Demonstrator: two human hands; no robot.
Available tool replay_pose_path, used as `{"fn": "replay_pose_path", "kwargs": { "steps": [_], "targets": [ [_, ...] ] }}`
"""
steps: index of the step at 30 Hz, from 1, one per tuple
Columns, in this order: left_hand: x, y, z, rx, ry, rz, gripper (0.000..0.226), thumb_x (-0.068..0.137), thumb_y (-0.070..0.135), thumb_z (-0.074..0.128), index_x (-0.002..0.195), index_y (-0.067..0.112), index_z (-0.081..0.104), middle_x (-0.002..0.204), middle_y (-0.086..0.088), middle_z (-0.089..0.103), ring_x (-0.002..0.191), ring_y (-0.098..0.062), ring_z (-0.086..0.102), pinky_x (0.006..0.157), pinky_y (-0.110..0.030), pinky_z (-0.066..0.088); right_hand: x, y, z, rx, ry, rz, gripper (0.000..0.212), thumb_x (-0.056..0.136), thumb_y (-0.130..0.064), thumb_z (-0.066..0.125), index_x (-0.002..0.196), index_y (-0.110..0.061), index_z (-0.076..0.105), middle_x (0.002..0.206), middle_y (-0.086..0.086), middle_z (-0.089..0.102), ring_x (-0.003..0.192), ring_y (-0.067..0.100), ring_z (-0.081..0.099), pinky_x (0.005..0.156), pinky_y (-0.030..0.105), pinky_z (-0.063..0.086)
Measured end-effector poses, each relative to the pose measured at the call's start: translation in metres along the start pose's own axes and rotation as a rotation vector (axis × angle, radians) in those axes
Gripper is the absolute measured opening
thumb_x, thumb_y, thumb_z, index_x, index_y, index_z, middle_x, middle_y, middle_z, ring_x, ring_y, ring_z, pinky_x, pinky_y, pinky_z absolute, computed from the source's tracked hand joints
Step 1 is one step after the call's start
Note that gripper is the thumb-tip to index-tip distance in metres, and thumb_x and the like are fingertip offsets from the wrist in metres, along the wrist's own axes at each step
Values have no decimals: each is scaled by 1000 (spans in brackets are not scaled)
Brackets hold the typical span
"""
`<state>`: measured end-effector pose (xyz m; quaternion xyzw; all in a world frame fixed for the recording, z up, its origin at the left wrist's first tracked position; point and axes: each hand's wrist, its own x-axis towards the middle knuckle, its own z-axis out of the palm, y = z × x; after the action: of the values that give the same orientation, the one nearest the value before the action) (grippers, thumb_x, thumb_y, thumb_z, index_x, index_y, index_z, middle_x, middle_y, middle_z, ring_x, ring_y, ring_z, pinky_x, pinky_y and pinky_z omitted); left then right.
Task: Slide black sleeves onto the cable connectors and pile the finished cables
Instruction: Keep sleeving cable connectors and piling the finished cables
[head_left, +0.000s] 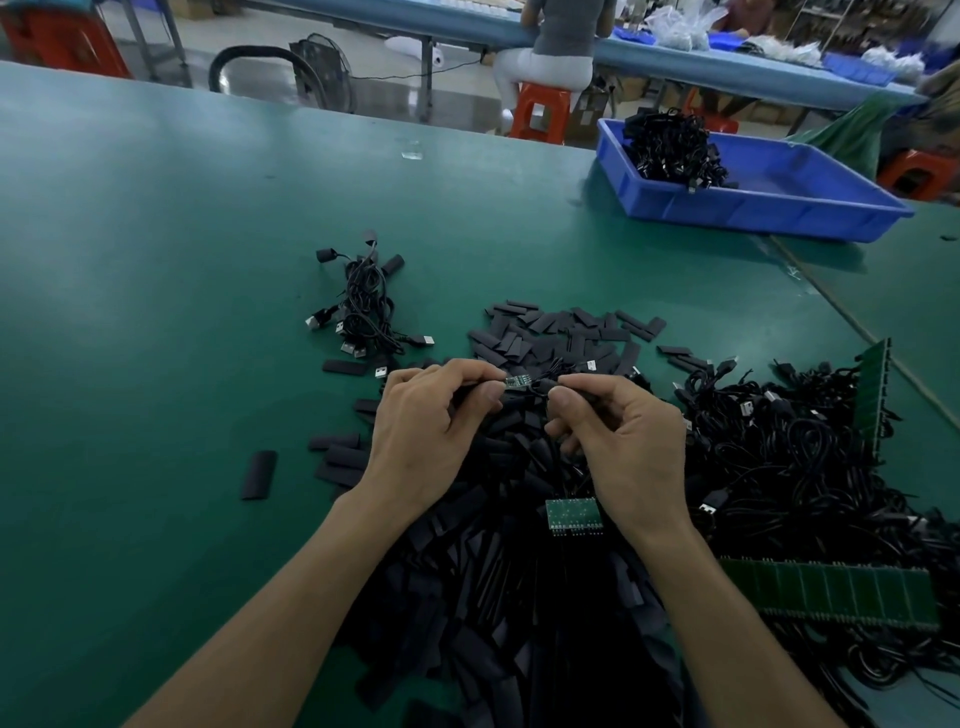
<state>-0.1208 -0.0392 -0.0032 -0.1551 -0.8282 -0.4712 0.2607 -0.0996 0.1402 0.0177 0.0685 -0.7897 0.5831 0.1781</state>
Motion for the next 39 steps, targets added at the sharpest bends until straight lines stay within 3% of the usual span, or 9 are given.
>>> {"fn": "replay_pose_path", "kwargs": {
  "steps": [3, 7, 14, 20, 24, 28, 31, 36, 39],
  "targets": [
    [0, -1, 0, -8, -4, -6, 26, 94, 45, 53, 102, 28, 69, 74, 31, 63, 76, -4, 65, 92, -20, 35, 1, -1, -1, 8, 5, 6, 11, 92, -21, 71, 94, -31, 70, 71, -4, 73, 60, 12, 69, 58, 19, 53],
    [-2, 2, 1, -32, -19, -3, 24, 94, 44, 54, 102, 28, 70, 76, 23, 69, 76, -5, 66, 92, -35, 43, 2, -3, 0, -9, -13, -4, 11, 92, -20, 71, 94, -31, 70, 71, -6, 72, 60, 10, 68, 57, 17, 52],
    [-2, 3, 1, -36, -15, -12, 18, 94, 37, 60, 102, 26, 70, 81, 18, 73, 77, -7, 67, 93, -42, 46, 0, -2, 2, -39, -28, 3, 16, 88, -23, 75, 100, -33, 69, 71, -7, 73, 61, 9, 69, 60, 20, 55],
    [-1, 6, 1, -90, -56, -39, 8, 95, 33, 59, 102, 35, 63, 83, 28, 69, 87, 2, 68, 96, -47, 46, 2, -1, -1, -65, -36, 29, 17, 87, -23, 76, 101, -31, 70, 66, -8, 72, 57, 8, 67, 57, 16, 52],
    [-1, 3, 2, -145, -99, -56, 10, 96, 31, 59, 103, 31, 65, 84, 24, 72, 88, 1, 70, 94, -51, 49, 4, 0, -5, -85, -67, 37, 19, 86, -24, 77, 99, -36, 70, 65, -6, 72, 53, 10, 66, 56, 19, 53],
    [-5, 0, 5, -185, -129, -47, 12, 96, 21, 62, 102, 31, 67, 82, 24, 72, 86, 3, 70, 95, -35, 50, 8, 2, -12, -58, -150, 80, 23, 83, -18, 80, 96, -35, 72, 63, -1, 72, 52, 15, 66, 56, 22, 54],
    [-5, -2, 4, -256, -160, -62, 16, 97, 11, 63, 102, 26, 68, 86, 16, 73, 85, -1, 72, 83, -19, 53, 10, 1, -16, -43, -221, 83, 23, 83, -17, 79, 100, -31, 73, 65, 1, 72, 53, 14, 66, 55, 21, 53],
    [-5, 1, 3, -327, -203, -86, 20, 96, 9, 63, 102, 28, 68, 90, 5, 75, 86, -8, 72, 81, -24, 57, 11, 0, -15, 4, -273, 66, 27, 85, -12, 77, 103, -30, 73, 72, -2, 74, 61, 14, 69, 62, 20, 55],
    [-5, 1, 2, -318, -184, -105, 18, 95, 13, 65, 101, 30, 69, 92, 10, 74, 88, -9, 71, 81, -24, 55, 9, -2, -14, 51, -281, 53, 27, 84, -9, 76, 103, -28, 73, 74, 3, 75, 64, 17, 71, 64, 22, 56]
  ]
}}
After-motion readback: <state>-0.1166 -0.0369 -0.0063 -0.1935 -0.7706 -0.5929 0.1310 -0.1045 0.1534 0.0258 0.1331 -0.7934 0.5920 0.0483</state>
